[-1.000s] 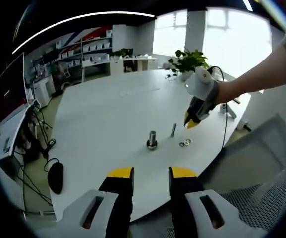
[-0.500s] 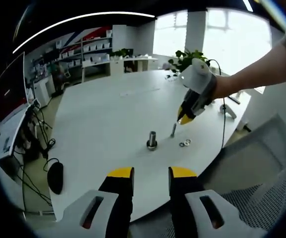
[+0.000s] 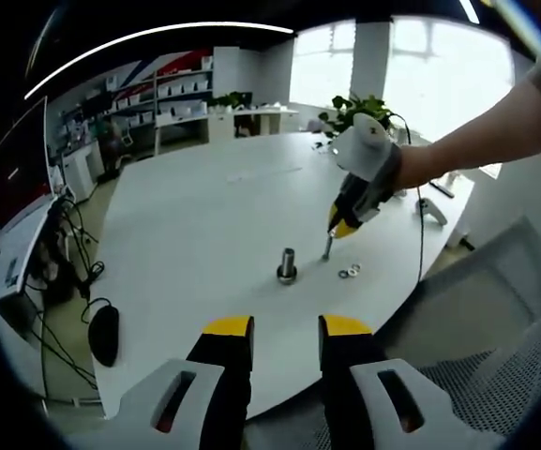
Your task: Place the washer onto the threaded stud by aligning its center hole with the stud, sliding it down to the base, and recovering from edge contact or off-axis alignment until the washer reaches the visible bottom stop.
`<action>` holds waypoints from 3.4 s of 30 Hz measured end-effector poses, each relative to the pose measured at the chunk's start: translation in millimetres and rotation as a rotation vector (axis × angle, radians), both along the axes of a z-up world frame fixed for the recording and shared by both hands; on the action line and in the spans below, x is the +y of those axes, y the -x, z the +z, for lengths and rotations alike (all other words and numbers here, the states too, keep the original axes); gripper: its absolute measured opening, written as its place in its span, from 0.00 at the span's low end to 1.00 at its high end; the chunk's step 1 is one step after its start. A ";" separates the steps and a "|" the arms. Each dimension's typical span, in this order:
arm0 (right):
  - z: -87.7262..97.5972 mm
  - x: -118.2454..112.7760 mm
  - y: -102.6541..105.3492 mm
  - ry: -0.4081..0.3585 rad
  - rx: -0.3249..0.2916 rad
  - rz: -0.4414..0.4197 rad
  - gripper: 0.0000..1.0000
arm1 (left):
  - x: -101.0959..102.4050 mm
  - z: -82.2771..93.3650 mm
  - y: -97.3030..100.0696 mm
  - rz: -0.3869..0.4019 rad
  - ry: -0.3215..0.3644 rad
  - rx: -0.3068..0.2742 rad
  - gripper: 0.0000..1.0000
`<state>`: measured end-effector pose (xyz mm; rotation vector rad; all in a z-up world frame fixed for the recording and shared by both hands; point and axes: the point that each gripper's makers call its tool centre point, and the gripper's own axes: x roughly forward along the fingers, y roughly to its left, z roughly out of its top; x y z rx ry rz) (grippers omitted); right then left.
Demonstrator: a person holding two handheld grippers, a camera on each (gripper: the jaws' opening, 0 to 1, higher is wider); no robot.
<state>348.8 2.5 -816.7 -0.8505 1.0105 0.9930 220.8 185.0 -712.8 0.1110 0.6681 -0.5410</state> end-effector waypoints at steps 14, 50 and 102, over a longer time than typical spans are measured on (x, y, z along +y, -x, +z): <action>-16.2 -2.0 -1.2 0.026 0.025 -0.003 0.13 | 0.5 0.4 0.2 0.004 0.006 0.001 0.25; -57.7 -15.2 -1.0 0.101 0.114 -0.018 0.15 | 1.7 -2.3 0.4 0.010 0.002 0.009 0.25; -62.7 -40.3 55.7 0.065 0.164 0.108 0.20 | 5.9 -4.1 0.5 0.008 -0.064 0.000 0.25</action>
